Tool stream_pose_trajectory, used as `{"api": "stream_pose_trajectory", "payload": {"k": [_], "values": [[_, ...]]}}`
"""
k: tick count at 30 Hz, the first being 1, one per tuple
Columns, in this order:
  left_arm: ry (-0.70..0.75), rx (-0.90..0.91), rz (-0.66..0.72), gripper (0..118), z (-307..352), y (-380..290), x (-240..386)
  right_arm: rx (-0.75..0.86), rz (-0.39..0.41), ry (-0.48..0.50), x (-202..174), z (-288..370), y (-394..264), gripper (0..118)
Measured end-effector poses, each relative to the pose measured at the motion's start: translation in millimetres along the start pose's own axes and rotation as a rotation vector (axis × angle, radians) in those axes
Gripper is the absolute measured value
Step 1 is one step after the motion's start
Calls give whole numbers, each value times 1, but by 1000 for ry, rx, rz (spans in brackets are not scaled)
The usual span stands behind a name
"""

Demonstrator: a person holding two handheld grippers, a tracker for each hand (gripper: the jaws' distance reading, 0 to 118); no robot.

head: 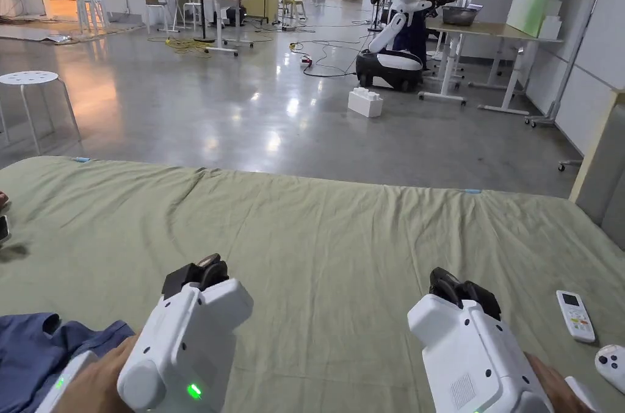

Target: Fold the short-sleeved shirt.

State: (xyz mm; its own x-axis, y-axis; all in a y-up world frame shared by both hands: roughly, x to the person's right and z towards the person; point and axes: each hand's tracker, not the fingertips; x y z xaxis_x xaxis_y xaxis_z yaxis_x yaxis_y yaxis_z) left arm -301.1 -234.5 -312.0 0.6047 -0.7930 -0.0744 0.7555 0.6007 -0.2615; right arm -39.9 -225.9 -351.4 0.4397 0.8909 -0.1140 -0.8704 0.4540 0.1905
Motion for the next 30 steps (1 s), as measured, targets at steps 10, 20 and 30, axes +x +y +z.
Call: {"api": "stream_pose_trajectory", "payload": {"k": [10, 20, 30], "values": [[-25, 2, 1132, 10, -3, -21, -56, -217, -1164, -29, 23, 0, -31, 2], [-21, 19, 946, 10, 1, -8, -55, -151, -1041, -120, 30, 12, -10, 2], [-64, -71, 900, 10, 10, -25, -64, -153, -1013, -66, 23, 9, 7, 2]]}}
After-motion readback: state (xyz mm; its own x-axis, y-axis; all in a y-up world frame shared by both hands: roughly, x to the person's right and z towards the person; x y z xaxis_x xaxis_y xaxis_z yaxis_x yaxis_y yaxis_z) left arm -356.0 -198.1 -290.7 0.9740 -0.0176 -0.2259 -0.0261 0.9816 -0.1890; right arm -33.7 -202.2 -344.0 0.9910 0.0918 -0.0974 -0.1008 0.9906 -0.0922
